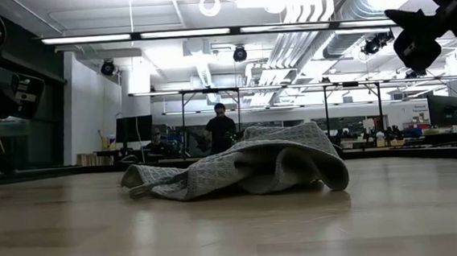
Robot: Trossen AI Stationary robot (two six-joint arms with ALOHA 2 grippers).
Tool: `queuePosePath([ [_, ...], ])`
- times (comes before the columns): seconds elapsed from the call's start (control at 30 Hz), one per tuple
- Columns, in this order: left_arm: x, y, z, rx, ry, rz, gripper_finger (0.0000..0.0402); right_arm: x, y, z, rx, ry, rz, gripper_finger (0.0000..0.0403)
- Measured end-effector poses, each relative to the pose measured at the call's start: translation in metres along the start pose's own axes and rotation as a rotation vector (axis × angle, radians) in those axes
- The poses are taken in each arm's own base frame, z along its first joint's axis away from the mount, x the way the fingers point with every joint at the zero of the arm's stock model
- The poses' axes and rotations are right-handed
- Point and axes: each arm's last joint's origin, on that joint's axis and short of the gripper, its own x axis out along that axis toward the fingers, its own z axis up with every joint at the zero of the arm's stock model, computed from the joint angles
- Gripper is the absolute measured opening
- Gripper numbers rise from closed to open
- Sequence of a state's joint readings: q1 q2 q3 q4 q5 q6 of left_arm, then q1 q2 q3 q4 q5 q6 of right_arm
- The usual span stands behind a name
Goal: Fold microfiber towels
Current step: Fold the gray towel
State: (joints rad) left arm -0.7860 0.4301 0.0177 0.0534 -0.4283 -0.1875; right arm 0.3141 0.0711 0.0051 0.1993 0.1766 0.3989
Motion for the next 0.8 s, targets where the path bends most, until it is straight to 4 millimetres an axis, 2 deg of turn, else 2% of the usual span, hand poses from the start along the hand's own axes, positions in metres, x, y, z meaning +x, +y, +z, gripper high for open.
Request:
queuePosePath([
  [0.13, 0.0, 0.0, 0.001, -0.017, -0.014, 0.0, 0.0166, 0.0, -0.002, 0.001, 0.022, -0.029, -0.068, 0.0183],
  [0.3, -0.002, 0.002, 0.016, -0.223, -0.158, 0.12, 0.0166, 0.0, -0.004, 0.002, 0.047, -0.058, -0.13, 0.0183],
  [0.47, -0.006, 0.001, 0.037, -0.256, -0.217, 0.137, 0.0166, 0.001, -0.004, 0.002, 0.053, -0.074, -0.159, 0.0183],
  [0.63, -0.005, -0.002, 0.049, -0.251, -0.212, 0.143, 0.0166, 0.005, -0.003, 0.006, 0.054, -0.108, -0.162, 0.0183],
  [0.73, -0.002, -0.004, 0.066, -0.249, -0.22, 0.154, 0.0166, 0.008, -0.002, 0.006, 0.037, -0.079, -0.173, 0.0183],
  [0.8, 0.003, -0.004, 0.077, -0.223, -0.206, 0.176, 0.0166, 0.012, 0.002, 0.014, 0.014, -0.081, -0.171, 0.0183],
])
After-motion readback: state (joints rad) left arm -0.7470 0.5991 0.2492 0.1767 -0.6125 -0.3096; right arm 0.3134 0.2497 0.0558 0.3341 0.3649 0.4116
